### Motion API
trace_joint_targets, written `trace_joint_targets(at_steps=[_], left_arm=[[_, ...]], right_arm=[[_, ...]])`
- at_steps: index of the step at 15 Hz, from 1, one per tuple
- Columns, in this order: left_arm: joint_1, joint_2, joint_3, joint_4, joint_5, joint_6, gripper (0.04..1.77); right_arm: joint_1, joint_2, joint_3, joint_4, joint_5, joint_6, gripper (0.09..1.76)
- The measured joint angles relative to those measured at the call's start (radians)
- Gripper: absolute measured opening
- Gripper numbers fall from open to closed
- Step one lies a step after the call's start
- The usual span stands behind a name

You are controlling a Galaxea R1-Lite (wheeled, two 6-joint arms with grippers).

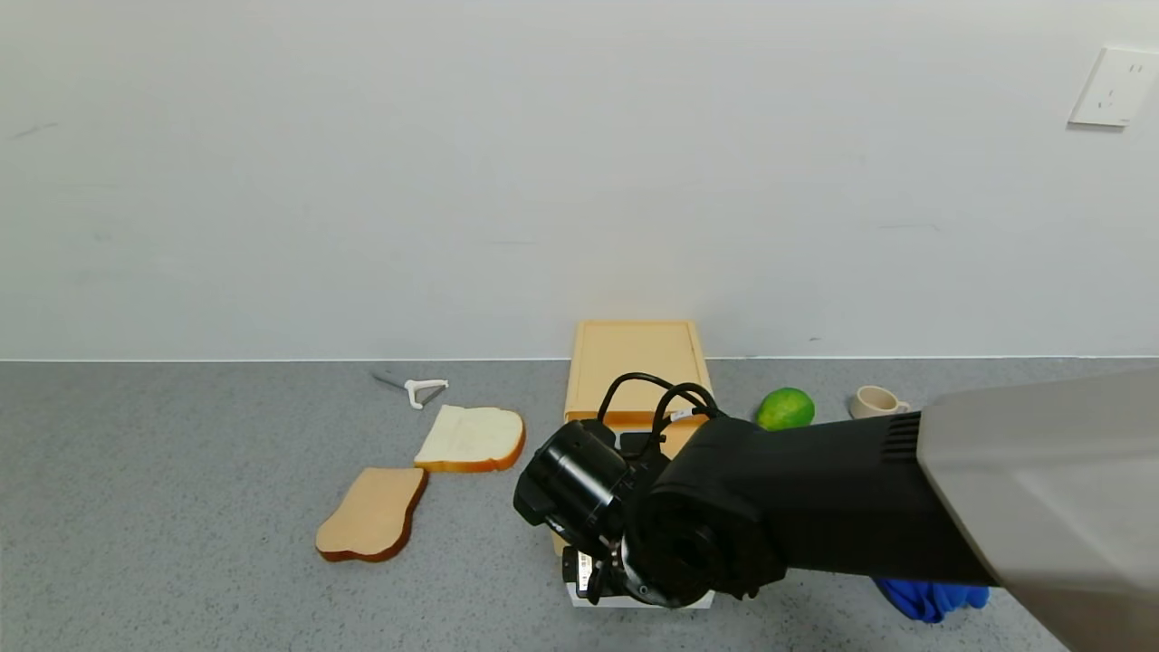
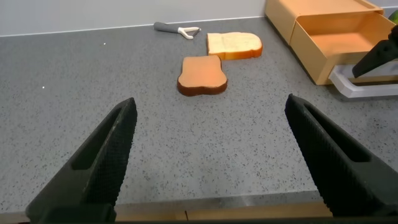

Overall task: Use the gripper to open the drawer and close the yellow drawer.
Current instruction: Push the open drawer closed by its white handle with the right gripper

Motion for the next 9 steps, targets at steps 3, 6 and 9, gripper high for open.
trace_joint_targets(at_steps=[3,6,9], left_arm=[[0.0,0.0,0.0,0.0,0.0,0.0,1.72],[0.0,0.0,0.0,0.0,0.0,0.0,1.72],[0.0,0.0,0.0,0.0,0.0,0.0,1.72]], right_arm=[[0.002,0.01,-0.007,0.001,-0.025,0.005,1.71],[0.017,-0.007,-0.01,0.042,-0.021,0.022,1.71],[0.041,-0.026,-0.012,0.118,0.018,0.043,1.71]])
